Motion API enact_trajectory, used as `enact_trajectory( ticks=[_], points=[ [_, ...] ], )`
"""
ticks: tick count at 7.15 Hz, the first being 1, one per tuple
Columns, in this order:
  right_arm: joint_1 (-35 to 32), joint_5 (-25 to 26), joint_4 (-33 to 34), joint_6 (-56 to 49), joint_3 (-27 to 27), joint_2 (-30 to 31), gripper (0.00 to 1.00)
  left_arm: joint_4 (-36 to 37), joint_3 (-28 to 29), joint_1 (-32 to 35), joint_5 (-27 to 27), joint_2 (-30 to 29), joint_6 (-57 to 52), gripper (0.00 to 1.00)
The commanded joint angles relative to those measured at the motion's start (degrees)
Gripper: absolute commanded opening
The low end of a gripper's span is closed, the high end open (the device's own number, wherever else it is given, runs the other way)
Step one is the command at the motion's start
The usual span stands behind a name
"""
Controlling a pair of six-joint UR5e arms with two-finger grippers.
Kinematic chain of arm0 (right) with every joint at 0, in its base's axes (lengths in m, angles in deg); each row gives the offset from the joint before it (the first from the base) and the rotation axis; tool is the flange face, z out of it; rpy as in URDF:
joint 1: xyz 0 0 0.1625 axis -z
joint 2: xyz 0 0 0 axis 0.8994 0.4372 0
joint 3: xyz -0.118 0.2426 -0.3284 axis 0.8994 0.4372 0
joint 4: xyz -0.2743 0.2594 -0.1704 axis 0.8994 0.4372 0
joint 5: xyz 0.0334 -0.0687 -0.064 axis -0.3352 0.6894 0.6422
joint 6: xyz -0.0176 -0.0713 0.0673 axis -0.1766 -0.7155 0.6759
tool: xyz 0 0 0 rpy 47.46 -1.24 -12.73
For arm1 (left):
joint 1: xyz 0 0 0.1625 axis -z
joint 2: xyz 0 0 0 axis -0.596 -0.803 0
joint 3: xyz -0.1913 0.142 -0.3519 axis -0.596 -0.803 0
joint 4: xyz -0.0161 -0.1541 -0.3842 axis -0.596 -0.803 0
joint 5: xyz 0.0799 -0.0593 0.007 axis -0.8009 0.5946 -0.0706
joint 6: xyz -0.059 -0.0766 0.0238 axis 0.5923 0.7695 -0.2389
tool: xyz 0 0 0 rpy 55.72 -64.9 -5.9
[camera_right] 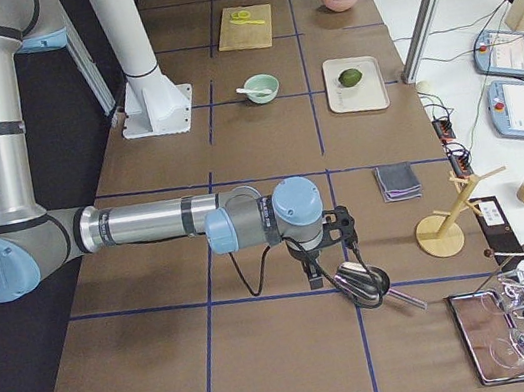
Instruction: Place spoon in bowl
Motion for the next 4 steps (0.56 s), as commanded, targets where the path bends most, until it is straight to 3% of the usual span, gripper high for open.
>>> enact_trajectory(
  ticks=[1,4],
  points=[
    [0.0,-0.1,0.4,0.4,-0.2,0.1,1.00,-7.4,9.2,2.8,0.6,1.4,-5.6,1.00],
    [0.0,-0.1,0.5,0.5,0.2,0.3,1.00,-10.4,8.5,2.9,0.7,5.2,-1.5,1.00]
  ],
)
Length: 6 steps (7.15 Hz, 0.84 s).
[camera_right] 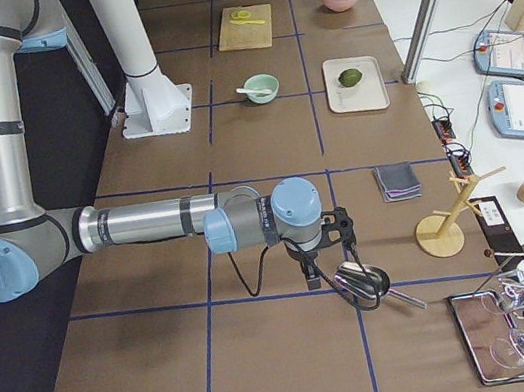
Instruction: Place spoon in bowl
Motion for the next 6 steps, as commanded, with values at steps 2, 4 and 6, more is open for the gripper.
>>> enact_trajectory(
  ticks=[2,4,6],
  points=[
    [0.1,-0.1,0.0,0.0,0.0,0.0,1.00,-3.1,-1.1,0.0,-0.1,3.1,1.3,1.00],
    [0.1,0.0,-0.1,-0.1,0.0,-0.1,1.00,-3.1,-1.3,0.0,-0.1,3.0,3.3,1.00],
    [0.1,-0.1,0.0,-0.1,0.1,-0.2,1.00,-3.2,-1.5,0.0,-0.2,3.0,3.3,1.00]
  ],
)
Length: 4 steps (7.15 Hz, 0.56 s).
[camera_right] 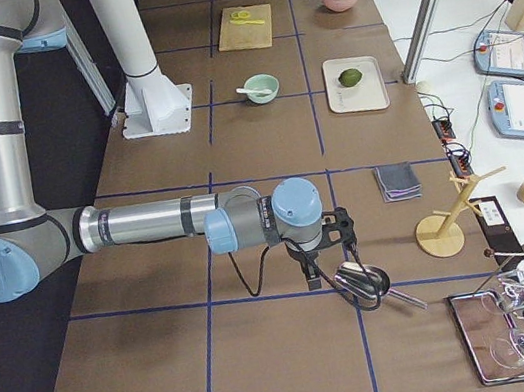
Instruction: Place spoon in bowl
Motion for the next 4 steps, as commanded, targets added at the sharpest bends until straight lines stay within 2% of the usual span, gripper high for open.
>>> enact_trajectory(
  ticks=[1,2,4],
  points=[
    [0.0,0.1,0.1,0.1,0.7,-0.2,1.00,0.0,0.0,0.0,0.0,-0.1,0.1,1.00],
    [0.0,0.6,0.4,0.3,1.6,-0.1,1.00,0.0,0.0,0.0,0.0,-0.2,0.1,1.00],
    [0.0,3.1,5.4,0.4,2.9,-0.9,1.00,0.0,0.0,0.0,-0.1,-0.3,0.1,1.00]
  ],
)
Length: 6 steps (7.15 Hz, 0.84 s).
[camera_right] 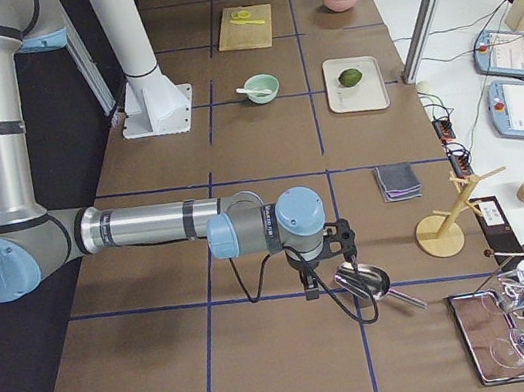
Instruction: Place spoon in bowl
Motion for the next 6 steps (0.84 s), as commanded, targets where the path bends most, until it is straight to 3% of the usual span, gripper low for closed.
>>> enact_trajectory(
  ticks=[1,6],
  points=[
    [-0.1,1.1,4.7,0.1,0.6,-0.9,1.00,0.1,0.0,0.0,0.0,-0.1,0.0,1.00],
    [-0.4,0.7,4.3,0.1,0.3,-0.5,1.00,0.1,0.0,0.0,-0.1,-0.3,0.0,1.00]
  ],
)
